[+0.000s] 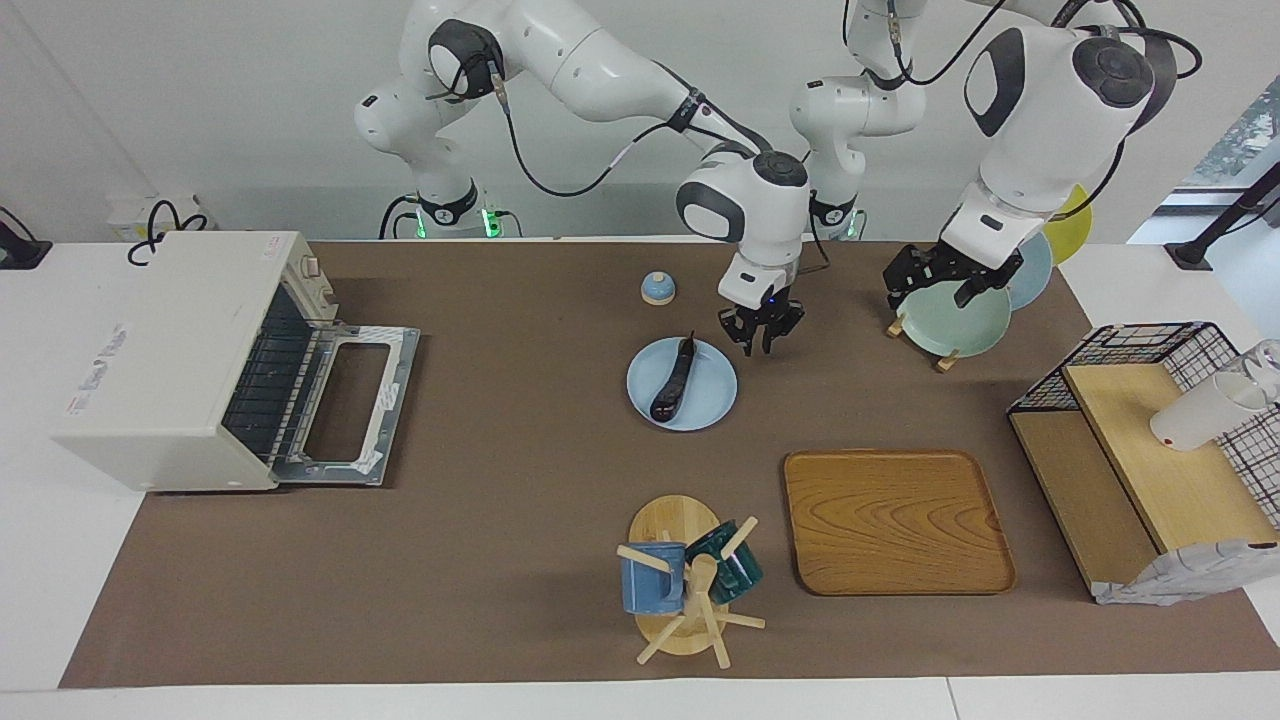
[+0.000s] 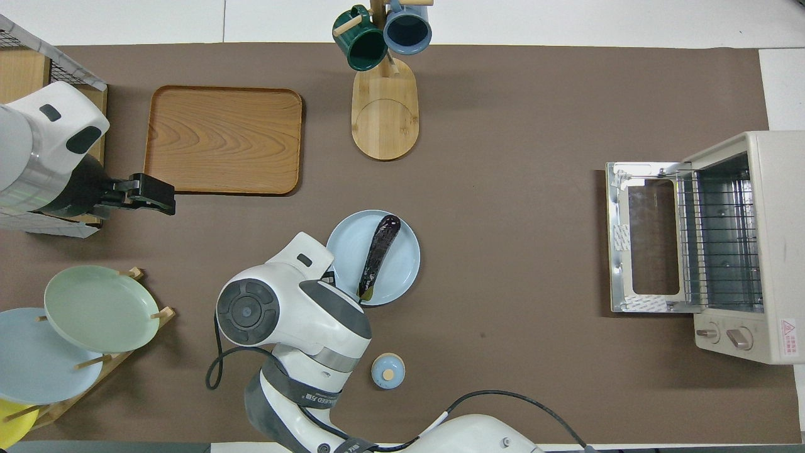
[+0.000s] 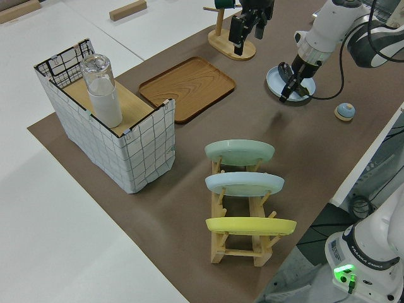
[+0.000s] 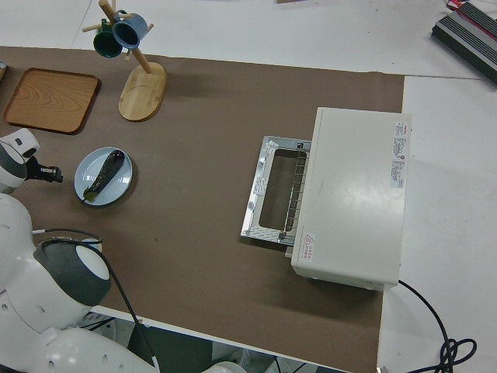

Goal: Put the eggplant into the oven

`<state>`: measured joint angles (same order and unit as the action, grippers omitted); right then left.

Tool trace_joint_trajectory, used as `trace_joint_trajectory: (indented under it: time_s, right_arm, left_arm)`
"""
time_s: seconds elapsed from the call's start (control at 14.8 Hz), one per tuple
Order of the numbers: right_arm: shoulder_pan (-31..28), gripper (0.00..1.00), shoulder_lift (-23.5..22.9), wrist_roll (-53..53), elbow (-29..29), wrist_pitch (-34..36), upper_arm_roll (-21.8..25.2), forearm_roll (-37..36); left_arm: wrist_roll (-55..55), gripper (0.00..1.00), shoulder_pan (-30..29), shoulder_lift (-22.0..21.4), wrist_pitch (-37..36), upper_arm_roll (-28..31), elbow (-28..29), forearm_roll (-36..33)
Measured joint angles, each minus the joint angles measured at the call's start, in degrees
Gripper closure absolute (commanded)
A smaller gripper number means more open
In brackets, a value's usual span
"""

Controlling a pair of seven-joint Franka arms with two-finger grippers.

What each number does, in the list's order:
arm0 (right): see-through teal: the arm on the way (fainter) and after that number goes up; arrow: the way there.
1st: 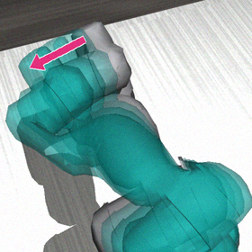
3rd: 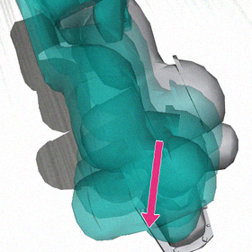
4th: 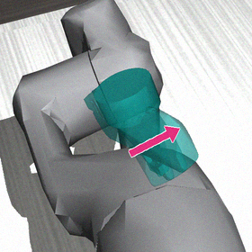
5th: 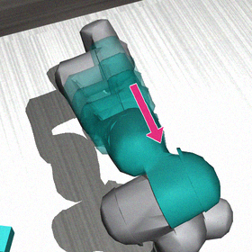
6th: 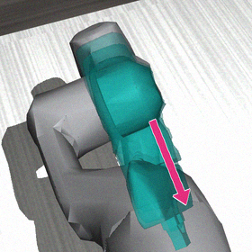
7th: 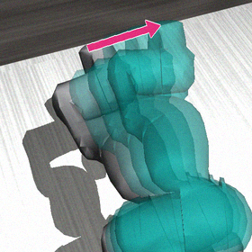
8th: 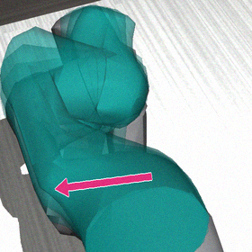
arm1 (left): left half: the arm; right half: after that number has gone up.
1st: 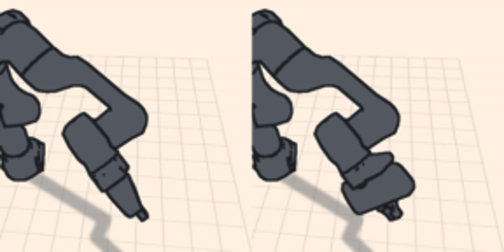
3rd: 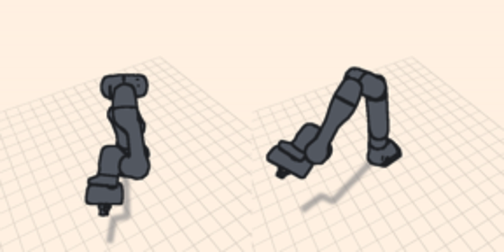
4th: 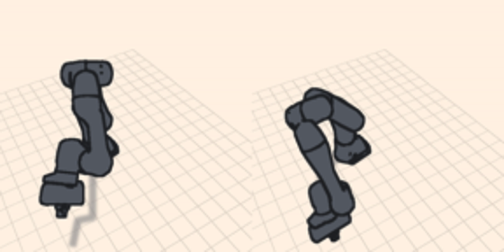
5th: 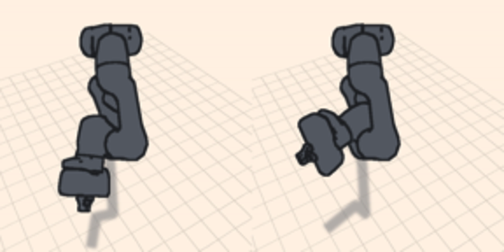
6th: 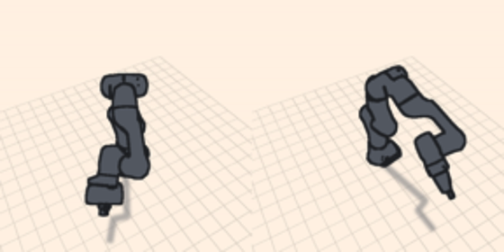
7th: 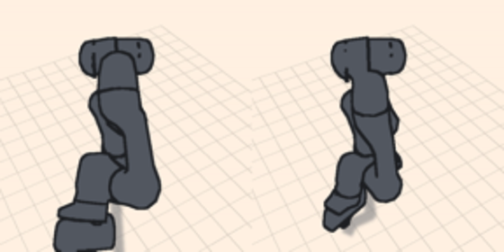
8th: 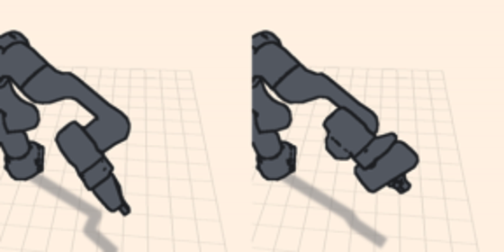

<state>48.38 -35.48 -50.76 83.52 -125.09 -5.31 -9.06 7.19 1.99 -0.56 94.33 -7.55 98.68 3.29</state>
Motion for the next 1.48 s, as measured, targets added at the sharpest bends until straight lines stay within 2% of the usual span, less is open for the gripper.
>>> trace_joint_trajectory:
  time_s: [0.2, 0.27, 0.47, 0.61, 0.81, 0.88, 0.94, 1.01, 1.35, 1.48]
  right_arm:
    - [-0.28, 0.42, -0.03, 0.07, 1.2, 0.07, 0.4, -2.38]
    - [-0.33, 0.44, -0.03, 0.17, 1.48, 0.07, 0.5, -2.88]
    - [-0.7, 0.6, -0.02, 0.57, 1.79, 0.06, 0.54, -3.48]
    - [-0.8, 0.64, -0.02, 0.89, 2.4, -0.12, 0.56, -3.48]
    - [-0.74, 0.62, -0.01, 0.94, 4.18, -1.72, 0.55, -3.48]
    - [-0.74, 0.66, 0.04, 0.95, 4.85, -2.27, 0.55, -3.48]
    - [-0.74, 0.95, 0.1, 0.96, 5.33, -2.47, 0.55, -3.48]
    - [-0.74, 1.0, 0.16, 1.01, 5.6, -2.54, 0.55, -3.49]
    - [-0.76, 1.0, 1.39, 1.97, 5.88, -1.64, 0.63, -3.99]
    - [-0.71, 1.0, 1.8, 1.98, 5.42, 2.05, 0.61, -5.93]
  left_arm:
    - [-1.45, 0.0, 0.0, -0.18, -2.93, -0.01, -0.67, -0.85]
    - [-1.65, 0.0, 0.0, -0.21, -4.12, -0.01, -1.29, -0.99]
    - [-1.71, 0.0, 0.0, -0.13, -8.35, 0.01, -4.27, -1.04]
    - [-1.71, 0.0, 0.0, 0.02, -9.25, 0.02, -5.56, -1.04]
    - [-1.72, 0.0, 0.0, 0.44, -7.62, 0.09, -5.84, -1.04]
    - [-1.72, 0.0, -0.02, 0.67, -6.75, 0.16, -5.8, -1.07]
    - [-1.72, 0.0, -0.09, 0.85, -6.06, 0.31, -5.63, -1.11]
    - [-1.72, 0.0, -0.2, 0.96, -5.59, 0.49, -5.38, -1.15]
    - [-1.72, 0.0, -0.32, 1.07, -4.83, 0.75, -4.68, -1.2]
    - [-1.72, 0.0, -0.32, 0.98, -5.16, 0.75, -5.1, -1.21]
